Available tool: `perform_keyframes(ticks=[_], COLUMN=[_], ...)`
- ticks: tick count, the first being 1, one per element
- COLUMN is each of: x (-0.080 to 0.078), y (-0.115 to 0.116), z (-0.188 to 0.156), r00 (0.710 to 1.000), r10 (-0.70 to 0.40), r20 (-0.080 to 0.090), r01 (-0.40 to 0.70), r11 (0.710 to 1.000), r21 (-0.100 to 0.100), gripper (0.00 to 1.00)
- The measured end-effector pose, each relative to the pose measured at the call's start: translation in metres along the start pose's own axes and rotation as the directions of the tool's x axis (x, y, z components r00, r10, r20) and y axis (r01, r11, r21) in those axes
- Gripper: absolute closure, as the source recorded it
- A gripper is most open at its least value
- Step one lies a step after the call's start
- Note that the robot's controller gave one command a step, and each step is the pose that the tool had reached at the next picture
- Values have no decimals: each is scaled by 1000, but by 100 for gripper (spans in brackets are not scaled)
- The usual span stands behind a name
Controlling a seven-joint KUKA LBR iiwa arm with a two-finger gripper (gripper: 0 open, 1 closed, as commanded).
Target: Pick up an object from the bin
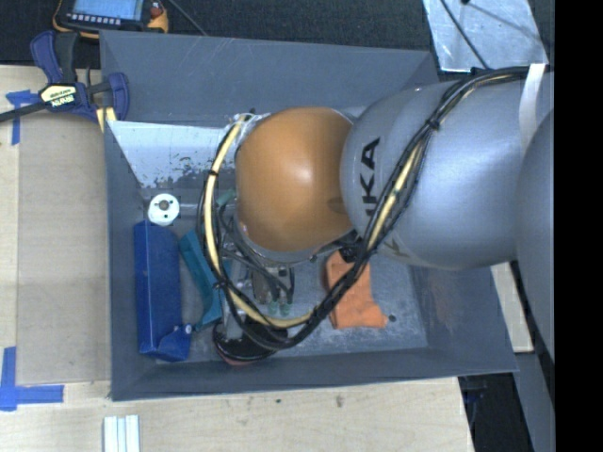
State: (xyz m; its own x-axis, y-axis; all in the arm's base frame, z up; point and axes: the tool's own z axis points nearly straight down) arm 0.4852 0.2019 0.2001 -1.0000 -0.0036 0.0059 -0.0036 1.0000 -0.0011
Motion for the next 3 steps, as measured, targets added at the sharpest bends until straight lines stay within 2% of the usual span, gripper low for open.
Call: perform_keyframes(ticks=[1,2,3], x=[-2,-5,1], y=[-1,-32,-49], z=[-5,45,87], r00=[1000,997,999], r10=[4,-74,-53], r20=[8,12,8], r01=[-4,74,53], r11=[1000,997,999], r21=[-2,-2,-1], gripper=[0,0,0])
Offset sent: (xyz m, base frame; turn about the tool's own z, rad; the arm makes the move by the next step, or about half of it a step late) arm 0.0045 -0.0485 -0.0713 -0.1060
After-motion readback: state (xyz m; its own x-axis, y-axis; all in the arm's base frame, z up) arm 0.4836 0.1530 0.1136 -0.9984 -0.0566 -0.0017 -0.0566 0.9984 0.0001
